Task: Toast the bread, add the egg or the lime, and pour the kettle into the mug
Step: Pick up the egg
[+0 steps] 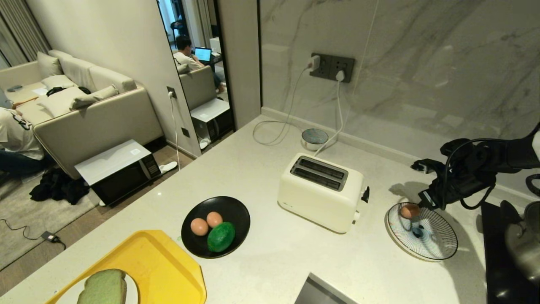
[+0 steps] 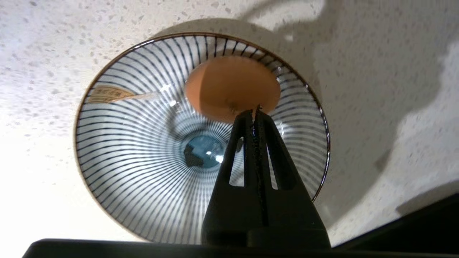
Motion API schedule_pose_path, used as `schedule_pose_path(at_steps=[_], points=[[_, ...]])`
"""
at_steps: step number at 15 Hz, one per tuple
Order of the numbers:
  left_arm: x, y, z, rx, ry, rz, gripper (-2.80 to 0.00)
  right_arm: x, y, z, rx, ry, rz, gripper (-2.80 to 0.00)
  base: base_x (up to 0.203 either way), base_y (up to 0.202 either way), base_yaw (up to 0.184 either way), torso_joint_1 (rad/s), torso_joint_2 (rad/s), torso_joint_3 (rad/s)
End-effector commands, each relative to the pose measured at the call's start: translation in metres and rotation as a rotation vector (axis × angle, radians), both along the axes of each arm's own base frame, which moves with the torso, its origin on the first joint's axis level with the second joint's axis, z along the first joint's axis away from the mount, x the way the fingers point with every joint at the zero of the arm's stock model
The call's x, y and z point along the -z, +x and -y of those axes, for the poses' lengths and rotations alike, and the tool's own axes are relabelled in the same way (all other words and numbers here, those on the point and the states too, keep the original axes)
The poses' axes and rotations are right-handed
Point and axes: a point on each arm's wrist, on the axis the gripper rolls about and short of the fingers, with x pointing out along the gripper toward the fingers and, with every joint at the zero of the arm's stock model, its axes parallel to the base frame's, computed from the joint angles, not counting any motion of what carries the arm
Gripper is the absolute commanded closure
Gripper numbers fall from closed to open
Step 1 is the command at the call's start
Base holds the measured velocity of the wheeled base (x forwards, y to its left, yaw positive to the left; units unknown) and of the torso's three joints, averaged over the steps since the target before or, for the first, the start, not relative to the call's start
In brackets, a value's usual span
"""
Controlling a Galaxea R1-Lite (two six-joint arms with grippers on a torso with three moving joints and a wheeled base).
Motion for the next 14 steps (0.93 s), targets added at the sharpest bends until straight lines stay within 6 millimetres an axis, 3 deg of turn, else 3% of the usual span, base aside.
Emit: schedule_pose_path(at_steps=[1,7,14], points=[[0.000,0.000,0.000,-0.001,-0.001,0.001,0.00,0.012,0.007,0.001,-0.029,-0.011,-0.003,0.00,0.000,0.000,0.000,0.000,0.00,0.000],[0.000,0.000,0.000,-0.001,-0.001,0.001,0.00,0.010,0.021,0.001,-0.038,-0.026,0.068,0.00,0.000,0.000,0.000,0.000,0.00,0.000],[0.000,0.000,0.000,-0.001,0.000,0.001,0.00,0.013,0.024,-0.016,-0.089,-0.007,0.065,0.00,0.000,0.000,0.000,0.000,0.00,0.000]])
